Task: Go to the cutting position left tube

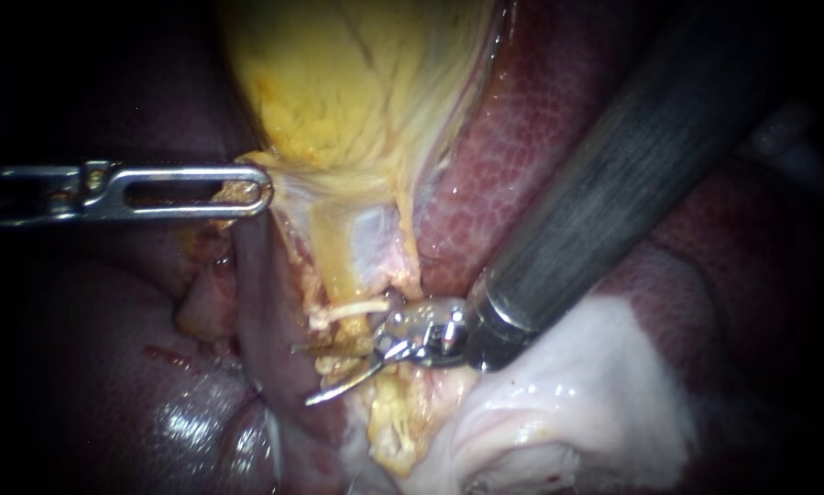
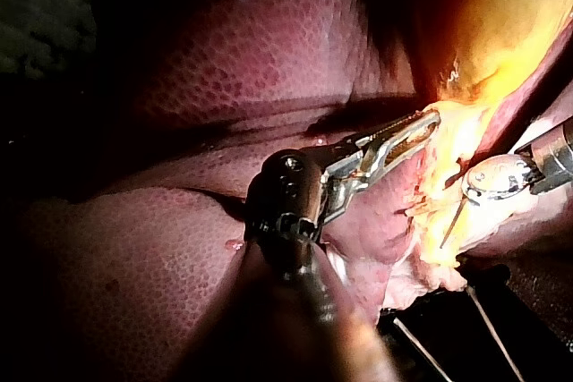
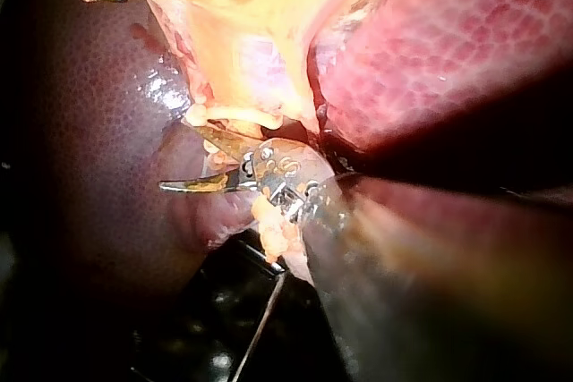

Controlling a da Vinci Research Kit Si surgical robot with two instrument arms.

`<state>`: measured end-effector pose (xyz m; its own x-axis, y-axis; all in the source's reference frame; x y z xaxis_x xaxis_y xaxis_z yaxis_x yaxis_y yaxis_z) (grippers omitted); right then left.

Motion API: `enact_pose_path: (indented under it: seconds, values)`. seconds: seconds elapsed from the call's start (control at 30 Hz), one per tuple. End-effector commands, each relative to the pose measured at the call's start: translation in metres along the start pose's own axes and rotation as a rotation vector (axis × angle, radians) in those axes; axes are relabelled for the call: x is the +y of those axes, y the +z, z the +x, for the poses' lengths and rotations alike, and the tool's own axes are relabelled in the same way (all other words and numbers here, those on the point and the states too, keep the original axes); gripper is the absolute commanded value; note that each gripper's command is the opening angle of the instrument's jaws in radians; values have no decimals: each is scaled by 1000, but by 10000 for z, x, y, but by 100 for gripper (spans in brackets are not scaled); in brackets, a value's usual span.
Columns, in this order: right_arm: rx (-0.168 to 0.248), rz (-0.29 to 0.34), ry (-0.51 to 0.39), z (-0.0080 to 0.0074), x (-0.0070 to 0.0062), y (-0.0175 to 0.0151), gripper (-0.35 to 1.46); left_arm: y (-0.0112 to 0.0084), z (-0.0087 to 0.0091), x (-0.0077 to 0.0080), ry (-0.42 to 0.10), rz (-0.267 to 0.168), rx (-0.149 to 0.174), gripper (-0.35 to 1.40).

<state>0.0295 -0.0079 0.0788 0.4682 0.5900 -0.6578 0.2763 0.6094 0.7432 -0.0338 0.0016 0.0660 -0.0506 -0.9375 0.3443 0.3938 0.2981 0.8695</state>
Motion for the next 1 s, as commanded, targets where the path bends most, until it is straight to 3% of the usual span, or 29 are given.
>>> enact_pose_path:
  seconds: [0.03, 0.6, 1.0]
  values:
    - [0, 0, 0, 0, 0, 0, 130, 0, 0, 0, 0, 0, 0, -35]
    - [-1, 3, -1, 0, -3, -1, 130, 0, 0, 0, 0, 0, 0, -35]
    - [-2, 16, 17, -9, -15, -40, 128, -2, 0, 0, 0, 1, 1, -35]
